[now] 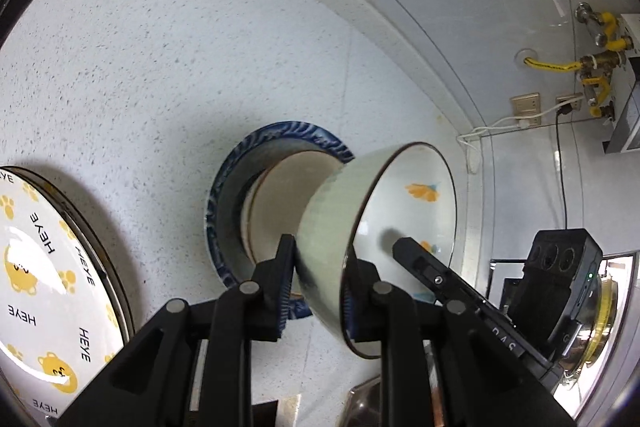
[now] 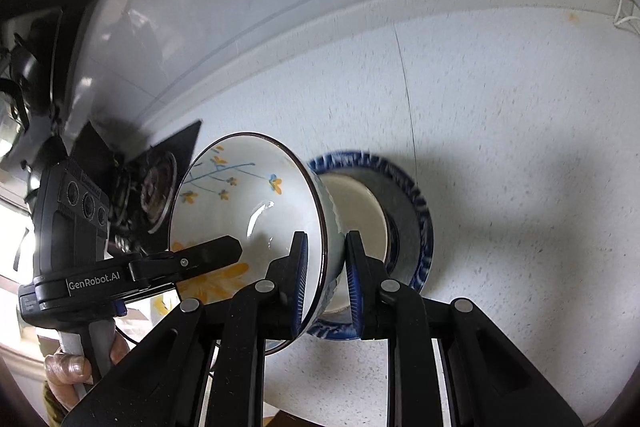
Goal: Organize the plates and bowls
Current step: 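Lift the flower-print bowl and lower it into the nested bowls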
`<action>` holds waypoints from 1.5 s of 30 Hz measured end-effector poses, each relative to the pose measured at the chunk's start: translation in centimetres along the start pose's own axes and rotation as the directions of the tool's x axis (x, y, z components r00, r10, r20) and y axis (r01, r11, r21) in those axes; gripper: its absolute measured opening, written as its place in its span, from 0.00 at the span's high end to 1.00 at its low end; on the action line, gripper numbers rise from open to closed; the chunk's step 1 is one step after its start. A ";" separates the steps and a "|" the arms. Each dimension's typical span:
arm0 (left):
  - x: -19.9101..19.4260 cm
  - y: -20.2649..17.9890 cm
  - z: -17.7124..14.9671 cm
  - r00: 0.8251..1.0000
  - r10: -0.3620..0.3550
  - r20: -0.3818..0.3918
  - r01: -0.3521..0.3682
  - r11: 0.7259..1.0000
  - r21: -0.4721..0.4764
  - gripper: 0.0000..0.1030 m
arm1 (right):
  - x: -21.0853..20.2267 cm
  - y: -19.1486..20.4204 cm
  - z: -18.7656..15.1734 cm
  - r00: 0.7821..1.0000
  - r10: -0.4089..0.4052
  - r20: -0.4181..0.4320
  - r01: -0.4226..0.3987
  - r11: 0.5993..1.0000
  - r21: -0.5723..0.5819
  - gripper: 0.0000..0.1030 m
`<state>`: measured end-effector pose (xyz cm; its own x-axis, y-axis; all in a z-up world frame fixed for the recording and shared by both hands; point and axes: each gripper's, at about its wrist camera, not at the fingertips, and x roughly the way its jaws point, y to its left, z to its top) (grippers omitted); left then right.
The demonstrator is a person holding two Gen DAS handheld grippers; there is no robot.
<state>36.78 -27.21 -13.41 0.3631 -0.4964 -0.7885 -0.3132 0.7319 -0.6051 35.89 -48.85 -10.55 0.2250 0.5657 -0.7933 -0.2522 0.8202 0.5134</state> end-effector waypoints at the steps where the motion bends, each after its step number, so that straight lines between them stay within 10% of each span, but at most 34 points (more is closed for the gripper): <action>1: 0.2 0.5 -0.1 1.000 0.007 0.000 -0.007 1.000 0.001 0.80 | 0.6 0.0 0.3 1.000 -0.008 -0.009 0.008 1.000 -0.005 0.83; 32: 4.4 0.9 1.2 0.997 0.054 -0.049 -0.053 0.998 0.019 0.78 | 1.9 -1.4 -0.6 0.998 -0.031 -0.061 0.031 1.000 0.001 0.83; 45: 1.4 0.6 1.2 0.995 0.093 0.048 -0.097 0.992 0.085 0.69 | -0.1 -0.6 -0.1 0.997 -0.073 0.011 0.073 0.997 -0.036 0.81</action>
<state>38.19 -26.86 -14.79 0.3743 -0.4032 -0.8351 -0.2711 0.8136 -0.5143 35.95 -49.44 -10.82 0.2533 0.5054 -0.8249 -0.2689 0.8559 0.4418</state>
